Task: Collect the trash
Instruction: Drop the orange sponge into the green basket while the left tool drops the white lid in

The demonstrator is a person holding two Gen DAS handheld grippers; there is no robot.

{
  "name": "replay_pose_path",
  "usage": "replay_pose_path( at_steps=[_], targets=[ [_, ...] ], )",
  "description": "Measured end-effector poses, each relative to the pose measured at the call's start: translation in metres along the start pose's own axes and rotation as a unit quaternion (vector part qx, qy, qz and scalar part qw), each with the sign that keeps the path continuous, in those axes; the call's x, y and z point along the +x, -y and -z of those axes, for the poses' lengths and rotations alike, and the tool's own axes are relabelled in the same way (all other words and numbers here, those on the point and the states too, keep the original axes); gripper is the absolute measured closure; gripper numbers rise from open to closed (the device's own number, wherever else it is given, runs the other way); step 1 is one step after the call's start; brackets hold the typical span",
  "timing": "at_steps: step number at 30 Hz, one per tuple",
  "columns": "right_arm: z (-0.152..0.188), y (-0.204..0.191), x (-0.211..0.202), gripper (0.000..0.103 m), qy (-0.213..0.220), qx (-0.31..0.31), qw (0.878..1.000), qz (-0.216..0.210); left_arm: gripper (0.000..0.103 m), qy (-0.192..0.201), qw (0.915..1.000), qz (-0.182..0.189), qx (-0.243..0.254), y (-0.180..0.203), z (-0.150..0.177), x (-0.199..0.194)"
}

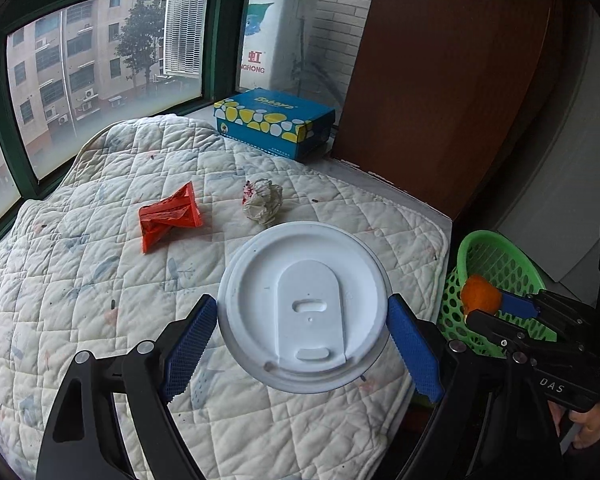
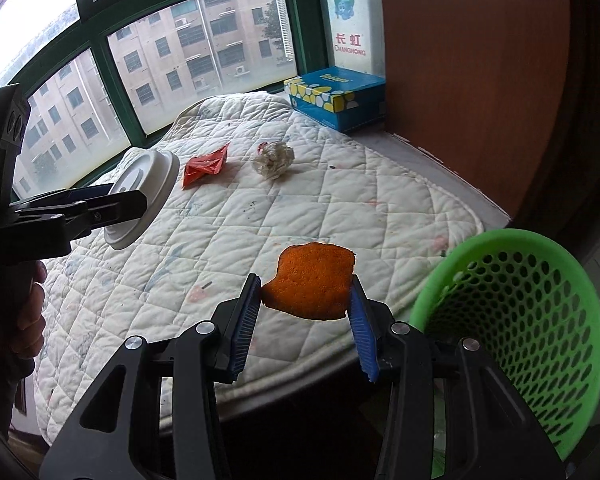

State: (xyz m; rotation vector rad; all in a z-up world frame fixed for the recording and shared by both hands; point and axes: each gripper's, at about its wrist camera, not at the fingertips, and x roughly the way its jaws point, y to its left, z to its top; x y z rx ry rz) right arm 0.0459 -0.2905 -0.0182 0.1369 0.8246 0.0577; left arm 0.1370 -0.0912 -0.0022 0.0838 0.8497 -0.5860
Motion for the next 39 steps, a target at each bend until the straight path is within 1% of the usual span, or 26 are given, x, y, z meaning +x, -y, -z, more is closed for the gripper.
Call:
replay_pose_path(
  at_steps=[6, 15, 17, 18, 21, 25, 27, 30, 39],
  targets=[
    [0.019, 0.042, -0.025, 0.059, 0.004, 0.028, 0.999, 0.037, 0.021, 0.001, 0.9996, 0.019, 0.022, 0.035, -0.005, 0.002],
    [0.038, 0.107, -0.042, 0.058, 0.000, 0.079, 0.993, 0.090, 0.021, -0.002, 0.9975, 0.042, 0.056, 0.080, -0.010, 0.008],
    [0.041, 0.120, -0.046, 0.055, 0.000, 0.091, 0.991, 0.097, 0.021, -0.003, 0.9969, 0.046, 0.063, 0.088, -0.012, 0.011],
    [0.042, 0.126, -0.047, 0.050, 0.000, 0.097, 0.990, 0.099, 0.021, -0.004, 0.9966, 0.048, 0.067, 0.092, -0.012, 0.012],
    [0.045, 0.136, -0.052, 0.041, 0.006, 0.109, 0.988, 0.109, 0.021, -0.007, 0.9956, 0.055, 0.076, 0.104, -0.014, 0.016],
    [0.050, 0.148, -0.061, 0.040, 0.013, 0.122, 0.986, 0.116, 0.021, -0.013, 0.9939, 0.062, 0.090, 0.122, -0.016, 0.023],
    [0.051, 0.152, -0.066, 0.036, 0.015, 0.128, 0.984, 0.120, 0.021, -0.017, 0.9930, 0.067, 0.096, 0.131, -0.016, 0.027],
    [0.055, 0.158, -0.078, 0.033, 0.021, 0.133, 0.983, 0.127, 0.021, -0.024, 0.9912, 0.075, 0.107, 0.144, -0.016, 0.035],
    [0.064, 0.178, -0.114, 0.027, 0.047, 0.152, 0.976, 0.151, 0.020, -0.052, 0.9838, 0.101, 0.139, 0.194, -0.003, 0.056]
  ],
)
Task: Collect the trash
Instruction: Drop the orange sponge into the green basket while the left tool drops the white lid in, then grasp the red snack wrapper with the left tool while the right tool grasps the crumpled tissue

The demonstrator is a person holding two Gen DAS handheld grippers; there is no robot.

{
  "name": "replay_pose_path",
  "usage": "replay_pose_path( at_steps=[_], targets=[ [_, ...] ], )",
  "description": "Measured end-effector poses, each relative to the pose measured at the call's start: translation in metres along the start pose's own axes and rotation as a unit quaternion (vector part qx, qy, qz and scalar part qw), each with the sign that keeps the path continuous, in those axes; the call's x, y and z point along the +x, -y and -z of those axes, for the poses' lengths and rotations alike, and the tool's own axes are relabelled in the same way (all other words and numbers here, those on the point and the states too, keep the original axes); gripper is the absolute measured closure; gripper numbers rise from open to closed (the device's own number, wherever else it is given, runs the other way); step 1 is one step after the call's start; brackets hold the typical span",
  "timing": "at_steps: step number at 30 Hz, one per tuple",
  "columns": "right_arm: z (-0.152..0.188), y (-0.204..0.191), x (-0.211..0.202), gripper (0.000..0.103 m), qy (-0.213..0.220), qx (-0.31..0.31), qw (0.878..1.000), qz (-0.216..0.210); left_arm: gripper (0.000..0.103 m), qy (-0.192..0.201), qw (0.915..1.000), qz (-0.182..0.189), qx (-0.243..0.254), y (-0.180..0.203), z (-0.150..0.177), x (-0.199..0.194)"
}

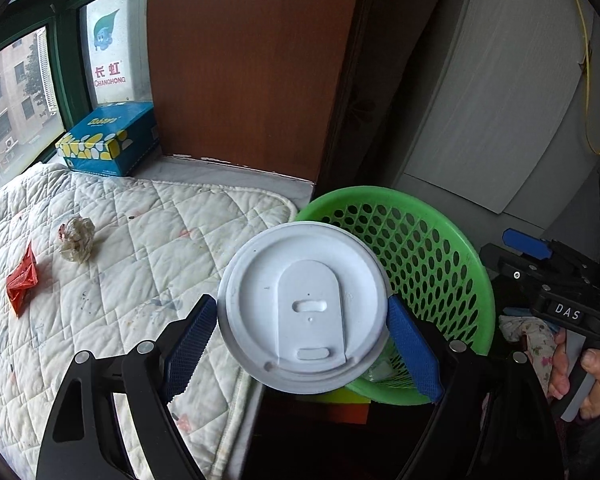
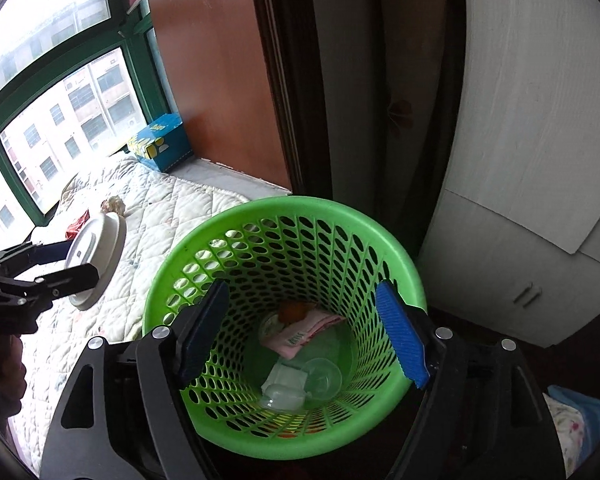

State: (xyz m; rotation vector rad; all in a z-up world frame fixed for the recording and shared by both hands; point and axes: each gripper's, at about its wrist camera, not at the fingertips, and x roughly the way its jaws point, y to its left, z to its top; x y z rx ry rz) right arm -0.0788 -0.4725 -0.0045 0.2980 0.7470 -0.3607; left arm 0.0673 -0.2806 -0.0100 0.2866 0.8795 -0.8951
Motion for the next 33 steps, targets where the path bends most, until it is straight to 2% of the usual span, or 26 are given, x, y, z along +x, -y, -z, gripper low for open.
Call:
replay_pose_path(
  at_steps=[12, 14, 16, 18, 25, 33],
  targets=[
    [-0.001, 0.023, -0.020, 0.025, 0.027, 0.024, 0.999, 0.003, 0.020, -0.027, 0.9986, 0.033, 0.031, 0.052, -0.011, 0.035],
    [0.000, 0.026, -0.021, 0.025, 0.028, 0.027, 0.999, 0.002, 0.013, -0.031, 0.9984, 0.037, 0.029, 0.055, -0.012, 0.039],
    [0.001, 0.027, -0.021, 0.025, 0.027, 0.028, 0.999, 0.001, 0.012, -0.028, 0.9985, 0.040, 0.025, 0.056, -0.013, 0.039],
    [0.001, 0.026, -0.021, 0.025, 0.027, 0.028, 0.999, -0.001, 0.011, -0.025, 0.9984, 0.046, 0.020, 0.052, -0.013, 0.037],
    [0.000, 0.007, -0.016, 0.022, 0.023, 0.016, 0.999, -0.022, 0.011, -0.016, 0.9995, 0.024, 0.008, 0.023, -0.001, 0.018],
    [-0.010, -0.037, 0.000, 0.020, 0.017, -0.019, 0.998, -0.059, 0.011, -0.004, 0.9991, -0.038, -0.016, -0.034, 0.013, -0.009]
  ],
)
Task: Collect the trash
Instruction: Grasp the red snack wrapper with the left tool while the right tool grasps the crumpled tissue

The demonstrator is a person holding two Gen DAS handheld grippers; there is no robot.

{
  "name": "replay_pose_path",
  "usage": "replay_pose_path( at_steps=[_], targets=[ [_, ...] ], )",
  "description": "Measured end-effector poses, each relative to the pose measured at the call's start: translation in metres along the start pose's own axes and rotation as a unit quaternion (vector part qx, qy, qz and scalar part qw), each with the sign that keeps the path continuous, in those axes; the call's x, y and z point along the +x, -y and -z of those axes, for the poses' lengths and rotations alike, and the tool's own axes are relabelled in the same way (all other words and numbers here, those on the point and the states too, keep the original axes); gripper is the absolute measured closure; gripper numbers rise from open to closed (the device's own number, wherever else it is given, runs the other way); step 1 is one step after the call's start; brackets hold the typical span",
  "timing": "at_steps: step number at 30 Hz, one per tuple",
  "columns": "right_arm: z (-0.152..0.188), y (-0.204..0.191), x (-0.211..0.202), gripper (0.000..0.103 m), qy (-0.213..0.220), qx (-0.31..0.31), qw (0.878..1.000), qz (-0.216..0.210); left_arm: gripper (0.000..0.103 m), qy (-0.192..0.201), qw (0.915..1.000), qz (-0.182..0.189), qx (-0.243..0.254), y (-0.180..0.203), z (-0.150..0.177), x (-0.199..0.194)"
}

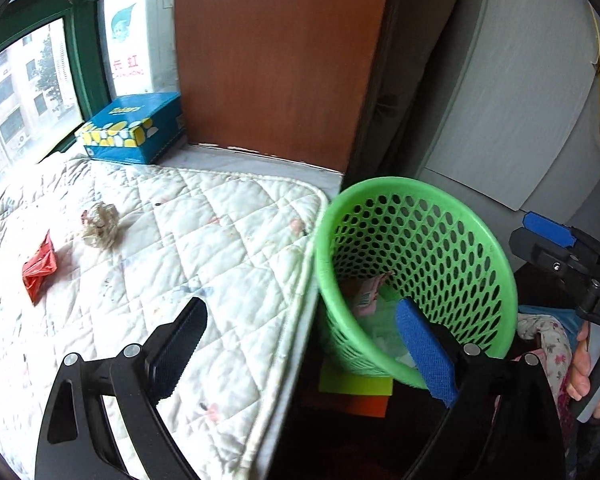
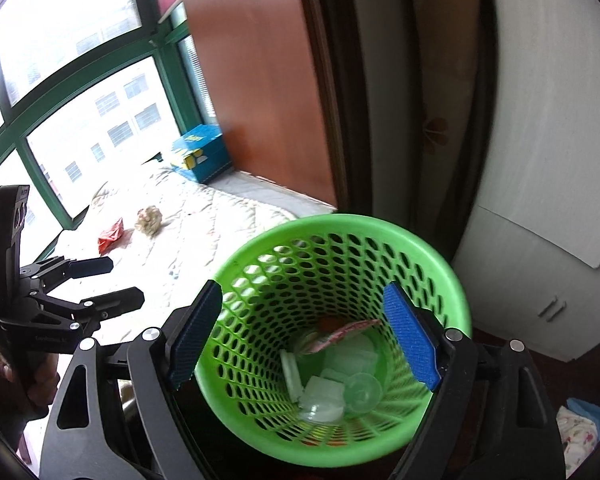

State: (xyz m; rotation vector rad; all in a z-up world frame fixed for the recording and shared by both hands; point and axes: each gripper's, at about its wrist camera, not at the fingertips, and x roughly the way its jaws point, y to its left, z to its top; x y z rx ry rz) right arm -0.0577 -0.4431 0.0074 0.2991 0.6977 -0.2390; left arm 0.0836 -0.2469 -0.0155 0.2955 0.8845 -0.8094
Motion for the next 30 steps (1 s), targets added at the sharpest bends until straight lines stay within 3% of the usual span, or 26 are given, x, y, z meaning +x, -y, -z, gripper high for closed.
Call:
replay_pose_path(
  at_steps=[9, 18, 24, 30],
  targets=[
    [-0.015, -0.055, 0.035, 0.018, -0.019, -0.035, 0.998, -0.040, 0.011, 0.007, 0.9941, -0.091, -0.058, -0.104, 0.005, -0.012],
    [-0.032, -0.112, 0.083, 0.018, -0.042, -0.058, 0.995, -0.072, 0.011, -0.001, 0.9765, -0.167, -0.136, -0.226, 0.002, -0.009],
    [-0.040, -0.144, 0.118, 0.018, -0.059, -0.073, 0.992, -0.088, 0.011, -0.008, 0.9671, -0.176, -0.184, -0.291, -0.003, 0.006],
    [-0.053, -0.175, 0.159, 0.018, -0.076, -0.091, 0.988, -0.101, 0.012, -0.020, 0.9634, -0.170, -0.207, -0.331, -0.007, 0.033]
  ],
)
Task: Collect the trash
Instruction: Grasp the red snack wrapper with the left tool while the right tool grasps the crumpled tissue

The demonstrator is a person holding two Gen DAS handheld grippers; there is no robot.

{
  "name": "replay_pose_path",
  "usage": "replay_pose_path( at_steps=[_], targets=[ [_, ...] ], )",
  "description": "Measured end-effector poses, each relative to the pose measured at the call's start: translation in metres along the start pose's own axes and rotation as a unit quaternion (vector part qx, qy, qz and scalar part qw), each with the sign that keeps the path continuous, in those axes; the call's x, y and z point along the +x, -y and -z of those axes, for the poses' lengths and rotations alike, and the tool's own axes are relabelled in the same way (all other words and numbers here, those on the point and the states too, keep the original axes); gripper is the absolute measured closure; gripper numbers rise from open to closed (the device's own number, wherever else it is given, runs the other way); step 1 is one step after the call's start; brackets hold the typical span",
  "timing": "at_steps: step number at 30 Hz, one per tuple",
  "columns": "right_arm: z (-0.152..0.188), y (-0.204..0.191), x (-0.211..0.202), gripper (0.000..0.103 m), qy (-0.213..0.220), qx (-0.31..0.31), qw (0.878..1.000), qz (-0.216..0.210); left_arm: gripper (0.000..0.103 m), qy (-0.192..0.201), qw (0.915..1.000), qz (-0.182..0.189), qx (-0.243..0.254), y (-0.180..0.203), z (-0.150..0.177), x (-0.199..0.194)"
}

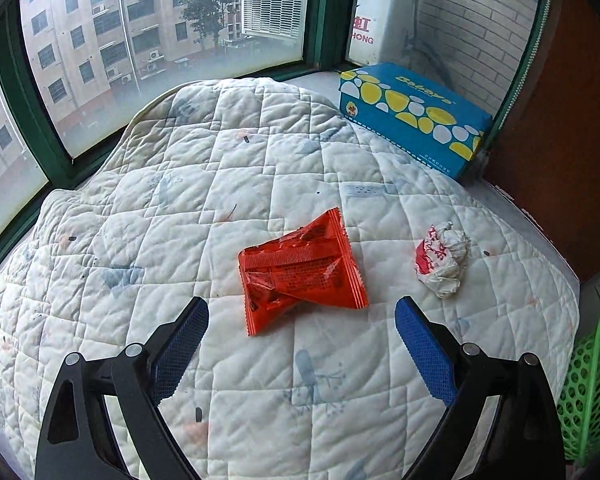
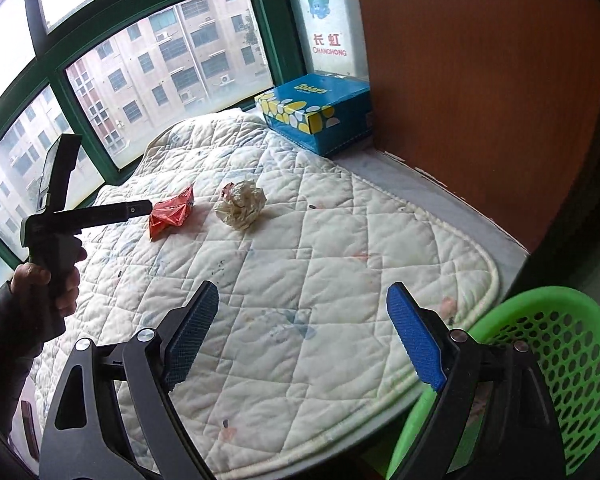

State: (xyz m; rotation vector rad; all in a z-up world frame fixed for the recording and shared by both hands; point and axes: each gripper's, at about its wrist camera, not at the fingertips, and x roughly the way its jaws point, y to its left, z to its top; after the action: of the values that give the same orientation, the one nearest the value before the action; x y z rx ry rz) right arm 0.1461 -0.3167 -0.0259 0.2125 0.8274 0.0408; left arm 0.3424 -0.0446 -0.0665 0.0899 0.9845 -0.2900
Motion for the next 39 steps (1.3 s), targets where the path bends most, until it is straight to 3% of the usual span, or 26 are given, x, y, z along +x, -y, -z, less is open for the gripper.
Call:
replay_pose_path(
  at_steps=[11, 18, 26, 31, 34, 36, 39],
  targets=[
    [-0.041, -0.029, 0.090, 0.018, -0.037, -0.014, 0.999, -0.027, 0.028, -0.045, 0.9962, 0.050, -0.055, -0.034, -0.006, 0.056],
    [-0.060, -0.042, 0.139, 0.018, -0.055, -0.025, 0.997, -0.036, 0.039, -0.049, 0.9933, 0.079, -0.068, -0.045, -0.002, 0.068],
    [-0.076, -0.051, 0.184, 0.018, -0.074, -0.034, 0.996, -0.030, 0.064, -0.041, 0.9897, 0.119, -0.069, -0.043, -0.001, 0.068],
    [-0.080, -0.053, 0.207, 0.018, -0.087, -0.023, 0.995, -0.046, 0.072, -0.033, 0.9898, 0.123, -0.064, -0.041, 0.000, 0.063],
    [-0.080, -0.058, 0.210, 0.031, -0.090, -0.019, 0.994, -0.064, 0.076, -0.030, 0.9890, 0.128, -0.068, -0.043, 0.003, 0.059],
    [-0.079, -0.061, 0.207, 0.045, -0.092, -0.015, 0.993, -0.077, 0.077, -0.028, 0.9889, 0.129, -0.068, -0.044, 0.005, 0.056],
    [-0.077, -0.065, 0.196, 0.050, -0.084, -0.018, 0.993, -0.077, 0.079, -0.026, 0.9887, 0.129, -0.072, -0.045, 0.009, 0.050]
  ],
)
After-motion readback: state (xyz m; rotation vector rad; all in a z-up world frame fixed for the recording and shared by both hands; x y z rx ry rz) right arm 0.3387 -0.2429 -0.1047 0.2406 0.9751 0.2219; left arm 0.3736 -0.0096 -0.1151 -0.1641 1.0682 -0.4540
